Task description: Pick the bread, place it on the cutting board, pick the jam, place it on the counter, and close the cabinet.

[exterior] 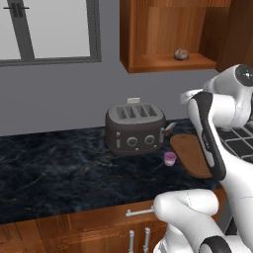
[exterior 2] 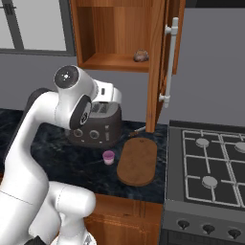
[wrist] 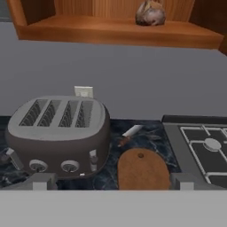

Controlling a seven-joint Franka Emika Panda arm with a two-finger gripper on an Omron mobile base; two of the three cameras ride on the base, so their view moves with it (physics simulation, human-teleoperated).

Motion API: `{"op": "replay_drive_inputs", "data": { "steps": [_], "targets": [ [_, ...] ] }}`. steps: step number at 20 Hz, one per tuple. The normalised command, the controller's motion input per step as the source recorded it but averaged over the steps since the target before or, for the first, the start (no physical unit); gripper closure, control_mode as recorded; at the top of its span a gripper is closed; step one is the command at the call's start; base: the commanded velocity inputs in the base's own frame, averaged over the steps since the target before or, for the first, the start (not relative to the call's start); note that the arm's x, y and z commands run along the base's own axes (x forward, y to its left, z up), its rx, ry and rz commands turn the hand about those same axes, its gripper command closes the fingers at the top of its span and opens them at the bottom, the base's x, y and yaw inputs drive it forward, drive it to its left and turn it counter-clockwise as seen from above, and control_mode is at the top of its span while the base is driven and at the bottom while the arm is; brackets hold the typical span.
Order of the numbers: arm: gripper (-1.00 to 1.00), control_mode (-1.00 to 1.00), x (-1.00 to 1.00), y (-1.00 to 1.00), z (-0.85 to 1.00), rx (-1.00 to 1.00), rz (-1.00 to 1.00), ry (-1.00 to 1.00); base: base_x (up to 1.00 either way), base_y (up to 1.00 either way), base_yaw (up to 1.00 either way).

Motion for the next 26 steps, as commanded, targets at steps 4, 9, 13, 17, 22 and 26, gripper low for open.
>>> {"op": "replay_drive_inputs", "data": {
  "steps": [4, 9, 13, 17, 22, 26],
  "targets": [
    [-1.0, -1.0, 0.0, 0.0, 0.18, 0.0, -0.02, 0.07, 0.0, 0.0, 0.0],
    [-1.0, -1.0, 0.0, 0.0, 0.18, 0.0, -0.02, 0.1, 0.0, 0.0, 0.0],
    [-1.0, -1.0, 0.0, 0.0, 0.13, 0.0, -0.02, 0.06, 0.0, 0.0, 0.0],
    [-1.0, -1.0, 0.0, -0.01, 0.18, 0.02, -0.01, 0.04, 0.0, 0.0, 0.0],
    [-1.0, -1.0, 0.0, -0.05, 0.13, 0.02, -0.01, 0.02, 0.0, 0.0, 0.0],
    [-1.0, -1.0, 0.06, -0.03, 0.0, 0.0, 0.0, -0.05, 0.0, 0.0, 0.0]
  ]
}}
